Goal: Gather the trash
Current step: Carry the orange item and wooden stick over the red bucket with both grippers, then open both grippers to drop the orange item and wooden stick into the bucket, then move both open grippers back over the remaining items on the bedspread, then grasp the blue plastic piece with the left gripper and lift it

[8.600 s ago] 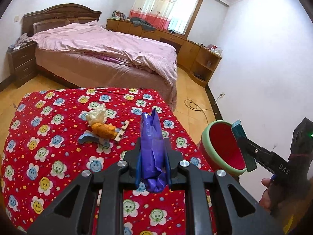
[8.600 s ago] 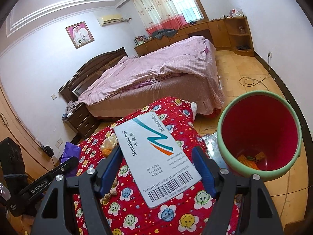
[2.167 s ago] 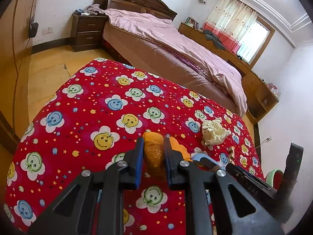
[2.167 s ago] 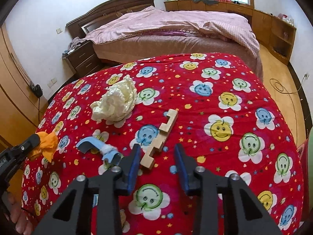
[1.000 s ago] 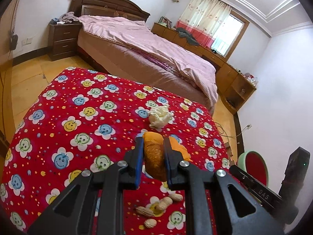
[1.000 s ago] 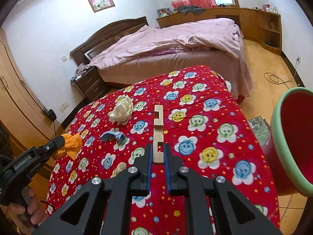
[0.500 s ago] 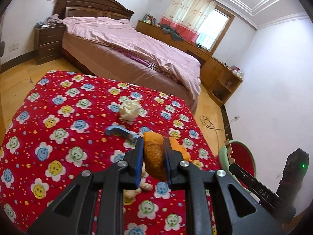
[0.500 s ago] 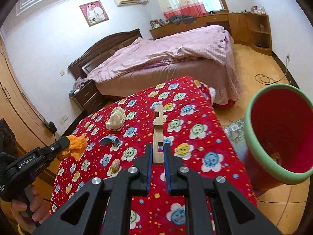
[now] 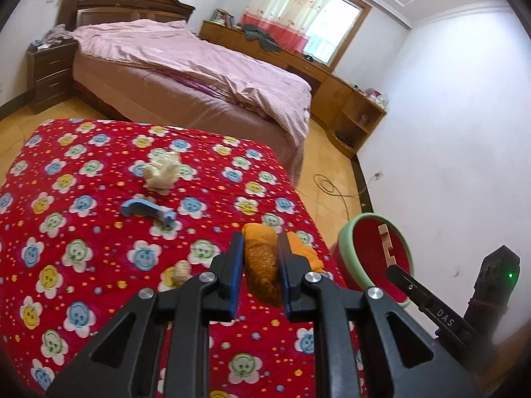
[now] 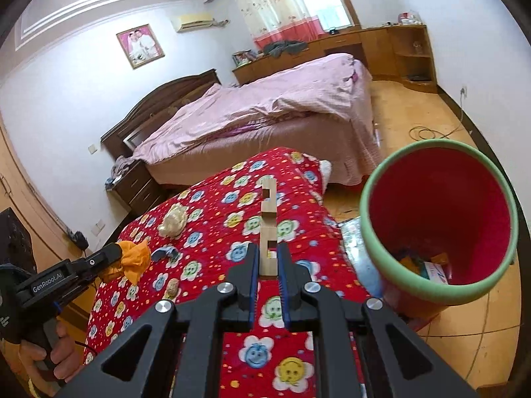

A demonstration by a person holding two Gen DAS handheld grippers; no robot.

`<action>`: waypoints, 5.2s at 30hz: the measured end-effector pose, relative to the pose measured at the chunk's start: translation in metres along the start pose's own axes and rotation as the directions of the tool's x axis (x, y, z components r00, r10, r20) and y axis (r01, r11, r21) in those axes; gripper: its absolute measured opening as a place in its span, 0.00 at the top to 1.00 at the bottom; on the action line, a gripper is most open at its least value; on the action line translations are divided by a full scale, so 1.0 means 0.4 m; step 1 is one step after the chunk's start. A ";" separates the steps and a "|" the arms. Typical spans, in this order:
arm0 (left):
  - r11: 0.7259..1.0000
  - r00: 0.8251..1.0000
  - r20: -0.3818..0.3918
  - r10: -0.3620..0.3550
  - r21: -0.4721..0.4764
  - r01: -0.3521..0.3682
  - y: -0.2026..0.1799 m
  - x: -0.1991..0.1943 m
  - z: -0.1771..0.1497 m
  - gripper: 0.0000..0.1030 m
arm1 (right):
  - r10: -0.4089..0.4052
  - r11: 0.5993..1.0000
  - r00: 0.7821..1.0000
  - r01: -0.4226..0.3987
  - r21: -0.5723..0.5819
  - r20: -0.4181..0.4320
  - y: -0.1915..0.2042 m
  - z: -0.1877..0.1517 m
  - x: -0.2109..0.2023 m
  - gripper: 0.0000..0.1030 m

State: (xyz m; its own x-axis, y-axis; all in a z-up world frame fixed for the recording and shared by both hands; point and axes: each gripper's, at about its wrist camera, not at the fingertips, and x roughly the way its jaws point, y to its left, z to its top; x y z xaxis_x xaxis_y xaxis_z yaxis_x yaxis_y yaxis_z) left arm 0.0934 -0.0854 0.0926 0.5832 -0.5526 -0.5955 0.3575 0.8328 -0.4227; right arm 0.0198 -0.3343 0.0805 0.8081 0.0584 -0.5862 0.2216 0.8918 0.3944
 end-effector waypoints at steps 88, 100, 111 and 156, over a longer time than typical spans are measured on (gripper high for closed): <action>0.969 0.998 -0.054 0.039 0.248 -0.025 -0.213 0.191 -0.013 0.51 | -0.157 0.972 0.986 0.145 0.186 0.057 -0.221 0.017 -0.065 0.36; 0.979 0.991 0.020 0.132 0.153 -0.133 -0.058 0.111 0.021 0.51 | -0.088 0.994 0.996 0.087 0.065 0.007 -0.071 0.040 0.028 0.29; 0.967 0.971 0.052 0.235 0.089 -0.239 0.098 0.060 0.055 0.51 | -0.019 1.000 0.998 0.019 0.011 -0.053 0.047 0.047 0.126 0.29; 0.964 0.966 -0.095 0.242 0.140 -0.228 0.276 0.292 0.059 0.32 | -0.004 1.000 0.977 0.004 0.001 -0.215 0.115 0.001 0.370 0.24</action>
State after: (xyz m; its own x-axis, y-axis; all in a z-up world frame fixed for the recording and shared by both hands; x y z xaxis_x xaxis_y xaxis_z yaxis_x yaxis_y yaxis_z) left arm 0.2181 -0.0572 -0.0075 0.5805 -0.3348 -0.7423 0.3132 0.9332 -0.1760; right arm 0.1497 -0.2850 0.0123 0.6706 0.1503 -0.7264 0.2253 0.8918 0.3924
